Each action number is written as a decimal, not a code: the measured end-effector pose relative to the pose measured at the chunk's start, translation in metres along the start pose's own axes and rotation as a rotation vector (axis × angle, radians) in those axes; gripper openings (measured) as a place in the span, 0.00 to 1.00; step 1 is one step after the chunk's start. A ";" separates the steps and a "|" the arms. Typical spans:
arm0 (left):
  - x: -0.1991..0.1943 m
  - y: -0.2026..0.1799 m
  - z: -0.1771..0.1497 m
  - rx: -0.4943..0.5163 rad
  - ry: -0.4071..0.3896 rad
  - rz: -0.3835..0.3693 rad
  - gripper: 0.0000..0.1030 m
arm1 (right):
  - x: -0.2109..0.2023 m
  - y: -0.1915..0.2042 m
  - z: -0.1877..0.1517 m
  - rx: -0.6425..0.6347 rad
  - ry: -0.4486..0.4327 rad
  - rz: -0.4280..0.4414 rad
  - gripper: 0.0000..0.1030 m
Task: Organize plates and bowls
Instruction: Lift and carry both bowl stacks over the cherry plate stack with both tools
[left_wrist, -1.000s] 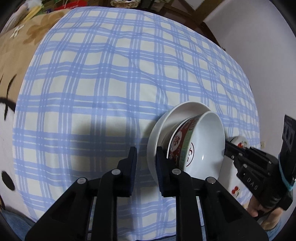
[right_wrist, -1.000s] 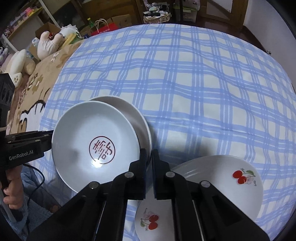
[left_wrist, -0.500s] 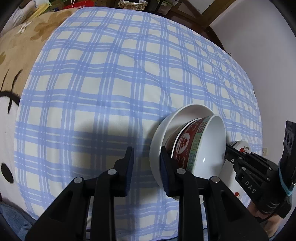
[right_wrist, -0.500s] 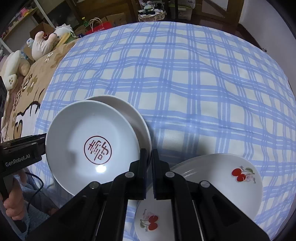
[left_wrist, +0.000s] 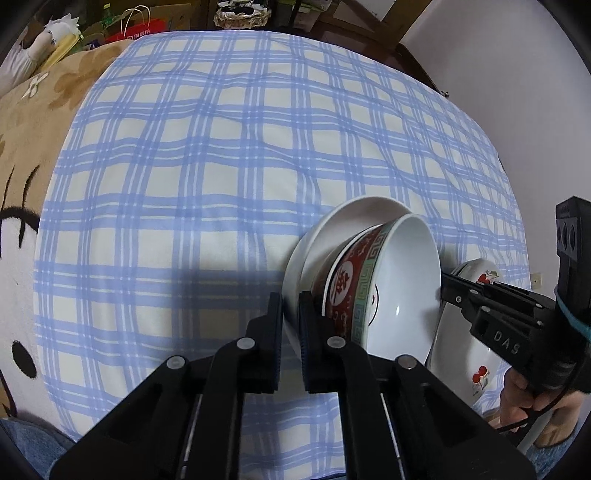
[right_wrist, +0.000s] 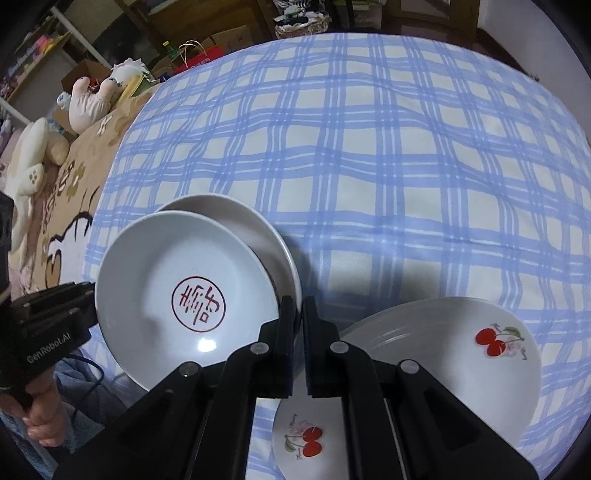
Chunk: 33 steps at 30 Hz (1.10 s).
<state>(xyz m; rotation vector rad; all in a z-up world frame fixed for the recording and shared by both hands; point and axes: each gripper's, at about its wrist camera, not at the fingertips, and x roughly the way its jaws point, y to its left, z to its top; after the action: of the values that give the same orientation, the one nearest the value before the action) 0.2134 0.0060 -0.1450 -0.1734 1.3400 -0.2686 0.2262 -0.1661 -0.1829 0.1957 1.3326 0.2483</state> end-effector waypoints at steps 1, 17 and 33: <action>0.000 0.000 0.000 -0.001 0.000 -0.001 0.07 | 0.001 -0.001 0.000 0.015 0.003 0.005 0.07; 0.001 0.003 0.001 -0.019 -0.033 -0.017 0.07 | 0.003 -0.001 -0.003 0.048 -0.043 -0.010 0.07; -0.016 0.012 -0.006 -0.037 -0.058 -0.058 0.06 | -0.010 0.009 -0.012 0.078 -0.089 0.012 0.06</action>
<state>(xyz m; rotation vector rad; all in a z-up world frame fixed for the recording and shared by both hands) 0.2053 0.0222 -0.1351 -0.2499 1.2842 -0.2856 0.2115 -0.1603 -0.1742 0.2779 1.2538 0.1952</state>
